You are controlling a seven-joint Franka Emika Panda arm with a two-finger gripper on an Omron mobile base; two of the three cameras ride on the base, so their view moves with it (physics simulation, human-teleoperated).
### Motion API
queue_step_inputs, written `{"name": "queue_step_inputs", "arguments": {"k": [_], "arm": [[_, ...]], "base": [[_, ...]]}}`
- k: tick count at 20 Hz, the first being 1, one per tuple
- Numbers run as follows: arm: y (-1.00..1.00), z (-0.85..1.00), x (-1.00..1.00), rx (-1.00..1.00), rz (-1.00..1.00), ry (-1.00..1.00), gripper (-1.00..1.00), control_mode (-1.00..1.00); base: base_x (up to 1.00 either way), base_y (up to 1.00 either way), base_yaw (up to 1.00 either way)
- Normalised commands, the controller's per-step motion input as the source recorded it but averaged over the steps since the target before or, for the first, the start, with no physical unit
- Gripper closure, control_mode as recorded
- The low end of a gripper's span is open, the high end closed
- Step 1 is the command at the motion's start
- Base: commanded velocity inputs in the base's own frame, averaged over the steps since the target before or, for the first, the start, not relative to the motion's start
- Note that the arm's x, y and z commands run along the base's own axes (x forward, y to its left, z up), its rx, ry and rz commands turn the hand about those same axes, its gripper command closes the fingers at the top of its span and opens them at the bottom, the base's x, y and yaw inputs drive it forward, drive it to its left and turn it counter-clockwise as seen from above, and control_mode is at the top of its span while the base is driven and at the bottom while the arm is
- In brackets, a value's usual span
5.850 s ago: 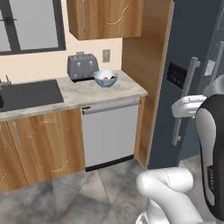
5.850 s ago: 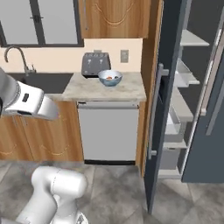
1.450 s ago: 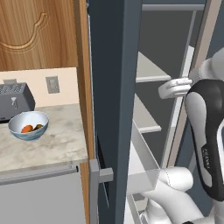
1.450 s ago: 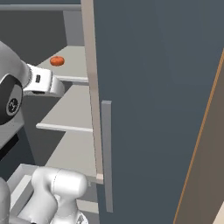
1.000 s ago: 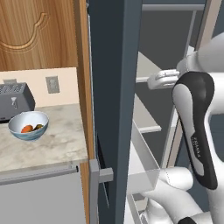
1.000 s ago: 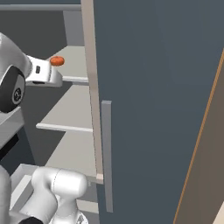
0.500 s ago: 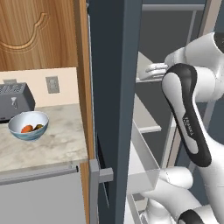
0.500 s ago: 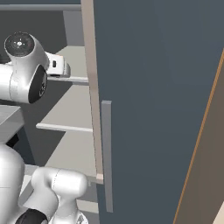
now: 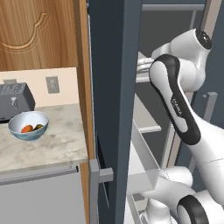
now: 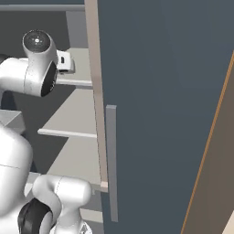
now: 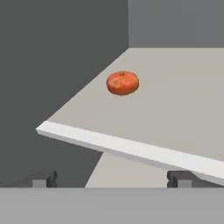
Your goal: Take the squash, sweet potato, and squash from the freezer and place them in the bowl on the counter.
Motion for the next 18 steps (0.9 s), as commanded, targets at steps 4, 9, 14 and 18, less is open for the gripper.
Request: {"name": "queue_step_inputs", "arguments": {"k": [4,9,14,18], "arm": [[0.18,-0.01,0.74,0.00,0.05,-0.01,-1.00,-1.00],[0.16,0.00,0.53,0.00,0.05,-0.02,-1.00,-1.00],[0.32,-0.01,0.13,0.00,0.10,-0.07,-1.00,-1.00],[0.18,-0.05,0.06,0.00,0.13,-0.10,-1.00,-1.00]], "base": [[0.00,0.00,0.00],[0.00,0.00,0.00],[0.00,0.00,0.00],[0.00,0.00,0.00]]}}
